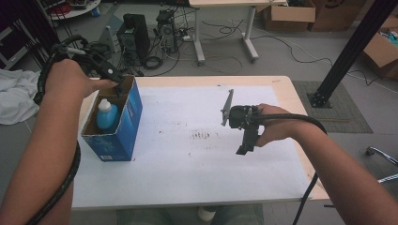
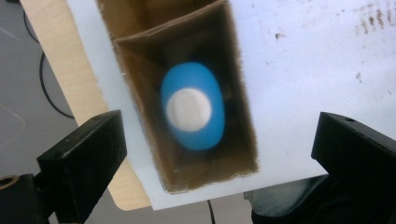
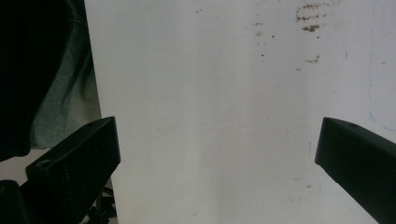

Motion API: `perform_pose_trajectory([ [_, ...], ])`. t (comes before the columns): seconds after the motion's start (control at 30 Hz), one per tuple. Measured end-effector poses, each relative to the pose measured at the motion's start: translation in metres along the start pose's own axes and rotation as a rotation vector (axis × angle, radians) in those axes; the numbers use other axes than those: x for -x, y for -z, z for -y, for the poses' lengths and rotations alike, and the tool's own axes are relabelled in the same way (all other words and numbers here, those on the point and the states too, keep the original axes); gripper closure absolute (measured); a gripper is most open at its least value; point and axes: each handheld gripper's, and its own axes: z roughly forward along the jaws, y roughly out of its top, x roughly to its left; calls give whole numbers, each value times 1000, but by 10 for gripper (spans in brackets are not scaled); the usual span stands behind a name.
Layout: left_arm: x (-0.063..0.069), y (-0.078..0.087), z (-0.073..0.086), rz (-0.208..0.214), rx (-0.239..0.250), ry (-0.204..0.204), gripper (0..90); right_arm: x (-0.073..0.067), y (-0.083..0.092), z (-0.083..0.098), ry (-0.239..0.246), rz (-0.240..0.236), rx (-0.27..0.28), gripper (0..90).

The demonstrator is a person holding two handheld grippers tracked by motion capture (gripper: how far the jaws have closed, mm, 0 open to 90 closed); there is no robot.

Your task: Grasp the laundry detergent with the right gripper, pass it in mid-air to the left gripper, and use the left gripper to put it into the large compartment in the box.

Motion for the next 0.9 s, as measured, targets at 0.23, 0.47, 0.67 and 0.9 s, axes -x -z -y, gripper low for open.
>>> perform_pose_trajectory([
  [0.23,21,6,-5,10,3,-75,4,0,-1,1,2,0,1,0],
  [0.47,43,8,-9,44,-6,-229,1,1,2,5,-9,1,-1,0],
  [0.67,72,2,-10,150,-14,-462,1,2,5,7,-12,9,-1,0],
  [0.9,102,-6,-6,226,-13,-686,1,2,10,8,-31,14,-11,0],
])
